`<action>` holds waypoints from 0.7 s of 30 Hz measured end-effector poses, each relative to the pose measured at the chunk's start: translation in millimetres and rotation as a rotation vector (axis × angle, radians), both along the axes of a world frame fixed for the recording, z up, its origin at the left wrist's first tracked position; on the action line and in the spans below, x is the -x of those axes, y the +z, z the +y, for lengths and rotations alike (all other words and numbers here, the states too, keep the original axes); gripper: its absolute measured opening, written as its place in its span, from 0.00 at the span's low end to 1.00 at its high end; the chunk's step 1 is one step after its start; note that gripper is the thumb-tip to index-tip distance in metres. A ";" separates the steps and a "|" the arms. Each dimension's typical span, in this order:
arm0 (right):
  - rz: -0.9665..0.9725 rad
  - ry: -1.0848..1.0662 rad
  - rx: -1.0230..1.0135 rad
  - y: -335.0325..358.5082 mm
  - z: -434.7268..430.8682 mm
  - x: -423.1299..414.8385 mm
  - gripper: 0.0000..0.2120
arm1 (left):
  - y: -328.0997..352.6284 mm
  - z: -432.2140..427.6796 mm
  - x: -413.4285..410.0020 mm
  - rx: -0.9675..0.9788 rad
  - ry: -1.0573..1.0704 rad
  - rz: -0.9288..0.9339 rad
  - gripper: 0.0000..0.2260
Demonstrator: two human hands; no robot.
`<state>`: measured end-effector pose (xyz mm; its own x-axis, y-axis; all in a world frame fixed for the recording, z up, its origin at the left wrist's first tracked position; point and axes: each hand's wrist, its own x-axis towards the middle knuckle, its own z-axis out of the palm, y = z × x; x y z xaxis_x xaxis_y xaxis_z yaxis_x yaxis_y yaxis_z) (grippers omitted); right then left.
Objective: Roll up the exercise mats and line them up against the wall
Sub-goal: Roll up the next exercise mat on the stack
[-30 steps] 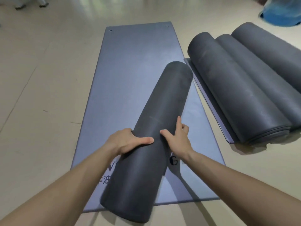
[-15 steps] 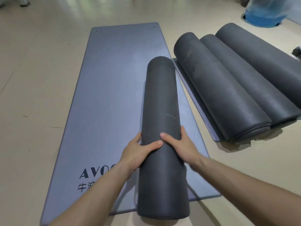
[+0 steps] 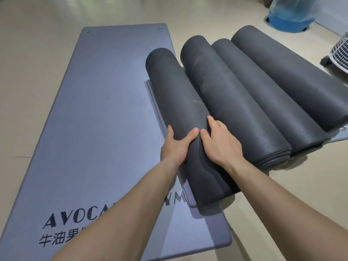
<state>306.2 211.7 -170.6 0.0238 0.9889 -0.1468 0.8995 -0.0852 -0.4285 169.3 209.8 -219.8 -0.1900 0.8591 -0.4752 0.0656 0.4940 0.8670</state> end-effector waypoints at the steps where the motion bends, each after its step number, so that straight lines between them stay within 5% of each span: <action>1: -0.016 0.003 -0.010 -0.5 8.1 -1.6 0.29 | -4.3 11.3 -0.8 -0.001 0.000 -0.017 0.54; 21: -0.145 -0.041 -0.017 -10.0 109.6 -91.1 0.28 | -26.0 132.3 -87.8 -0.021 -0.082 -0.154 0.65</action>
<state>397.3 321.3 -180.6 0.0841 0.9889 -0.1225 0.9481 -0.1172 -0.2955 257.1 342.1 -245.8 -0.0450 0.8789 -0.4748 -0.0296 0.4739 0.8801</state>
